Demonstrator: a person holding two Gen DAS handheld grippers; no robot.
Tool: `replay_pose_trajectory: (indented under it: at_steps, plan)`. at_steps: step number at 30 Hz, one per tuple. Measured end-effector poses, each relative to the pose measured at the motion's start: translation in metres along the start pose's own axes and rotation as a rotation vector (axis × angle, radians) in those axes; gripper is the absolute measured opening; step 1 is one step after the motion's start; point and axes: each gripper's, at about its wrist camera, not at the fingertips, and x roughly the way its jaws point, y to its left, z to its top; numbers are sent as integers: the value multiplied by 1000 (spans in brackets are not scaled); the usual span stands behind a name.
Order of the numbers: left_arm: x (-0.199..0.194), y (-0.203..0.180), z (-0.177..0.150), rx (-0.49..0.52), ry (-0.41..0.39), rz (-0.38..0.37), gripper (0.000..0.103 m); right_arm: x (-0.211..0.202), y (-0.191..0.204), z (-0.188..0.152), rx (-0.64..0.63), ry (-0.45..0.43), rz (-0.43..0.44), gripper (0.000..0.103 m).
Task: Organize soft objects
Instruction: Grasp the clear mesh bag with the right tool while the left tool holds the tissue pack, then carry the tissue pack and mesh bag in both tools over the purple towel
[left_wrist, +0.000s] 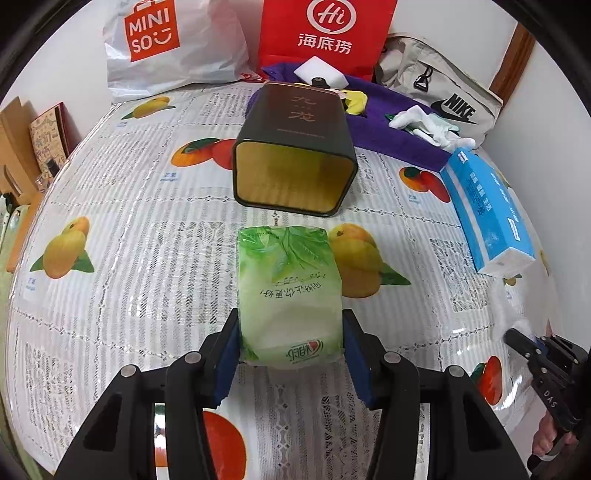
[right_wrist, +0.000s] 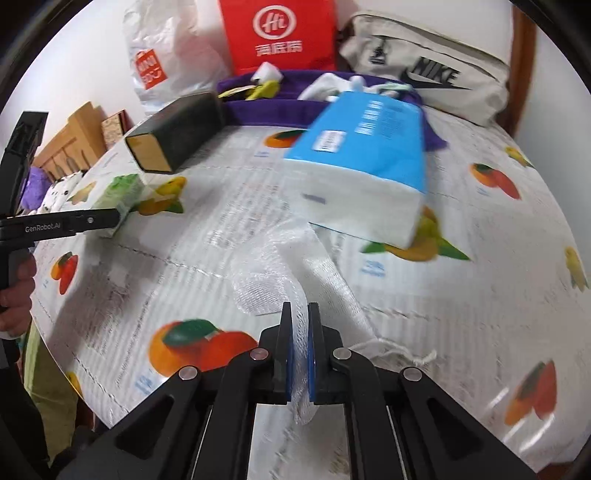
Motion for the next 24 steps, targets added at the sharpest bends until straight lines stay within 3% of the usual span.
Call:
replay_pose_trajectory:
  at_steps: [11,24]
  plan:
    - [-18,-4,10,3,-17,-33,49,-27,-10,8,30,-19,-3,5]
    - [-56,-6,54,10,-100,-32,49,-61,-10,44,30,-93,23,5]
